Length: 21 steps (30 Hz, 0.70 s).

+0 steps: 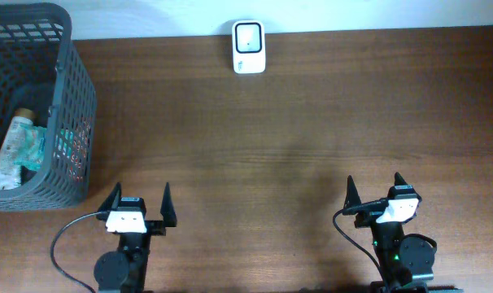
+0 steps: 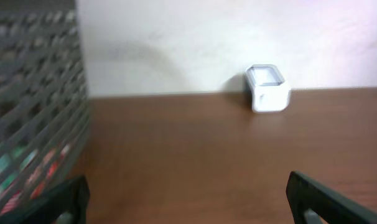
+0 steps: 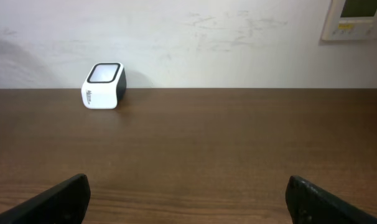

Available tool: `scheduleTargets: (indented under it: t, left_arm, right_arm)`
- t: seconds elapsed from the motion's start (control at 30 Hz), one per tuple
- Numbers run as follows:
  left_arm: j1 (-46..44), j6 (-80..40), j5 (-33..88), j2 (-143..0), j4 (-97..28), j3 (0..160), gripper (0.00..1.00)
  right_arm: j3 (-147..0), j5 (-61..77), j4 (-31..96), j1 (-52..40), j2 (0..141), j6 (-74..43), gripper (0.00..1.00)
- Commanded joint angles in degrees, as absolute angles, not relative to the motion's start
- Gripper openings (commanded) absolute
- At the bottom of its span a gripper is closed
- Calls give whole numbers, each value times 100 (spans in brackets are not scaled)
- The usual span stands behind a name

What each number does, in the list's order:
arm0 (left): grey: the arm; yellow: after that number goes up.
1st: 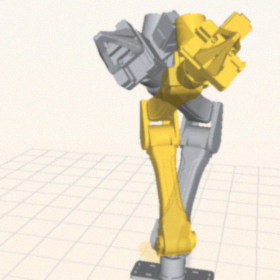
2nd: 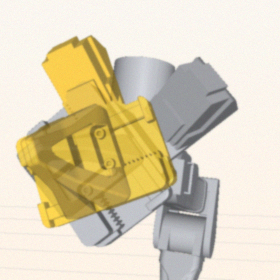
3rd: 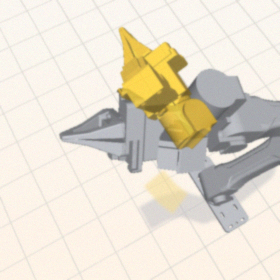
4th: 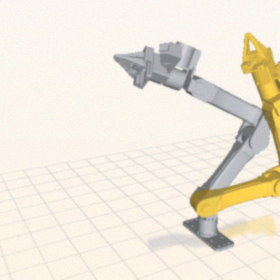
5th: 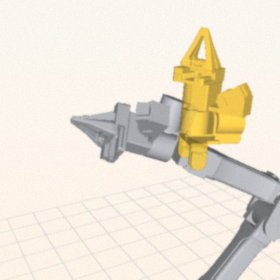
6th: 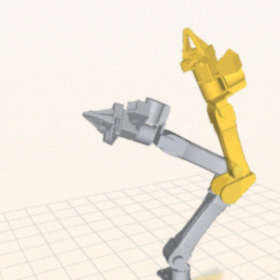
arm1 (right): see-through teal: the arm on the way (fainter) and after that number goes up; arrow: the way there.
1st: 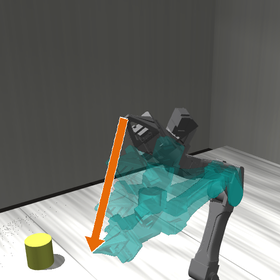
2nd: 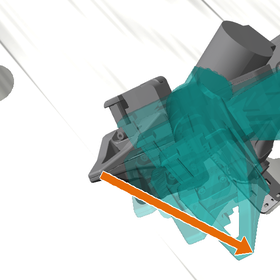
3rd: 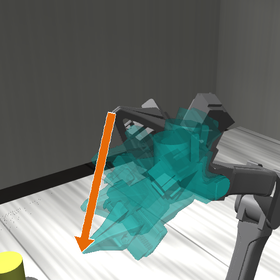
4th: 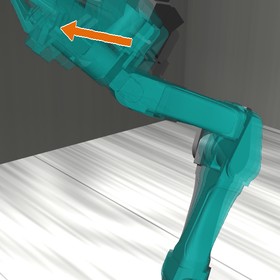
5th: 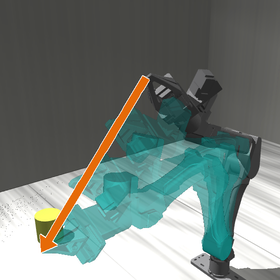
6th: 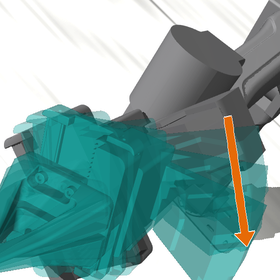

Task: Scan the item barcode
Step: 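Raise the left gripper and reach into the grey basket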

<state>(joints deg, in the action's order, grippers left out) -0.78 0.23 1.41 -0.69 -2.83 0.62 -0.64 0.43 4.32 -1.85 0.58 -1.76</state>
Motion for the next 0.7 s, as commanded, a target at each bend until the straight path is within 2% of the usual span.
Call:
scheduleTargets:
  t: [0.0, 0.1, 0.17, 0.37, 0.5, 0.67]
  left_arm:
    - [-47, 69, 1352, -38, 969, 54, 99]
    - [-45, 71, 1570, -40, 2609, 54, 99]
    - [-45, 71, 1568, -38, 3107, 130, 99]
    - [-45, 115, 1461, -128, 3083, 893, 99]
    - [-45, 115, 1463, -668, 3004, 1662, 99]
    - [-45, 115, 1549, -1734, 1896, 3114, 99]
  right_arm:
    - [-34, -25, 464, -148, 21, -242, 99]
    - [-32, -25, 464, -148, 21, -242, 99]
    - [-32, -23, 464, -148, 21, -242, 99]
    - [-32, -25, 464, -148, 21, -242, 99]
    - [-32, -23, 464, -148, 21, -242, 99]
    - [-34, -23, 464, -148, 21, -242, 99]
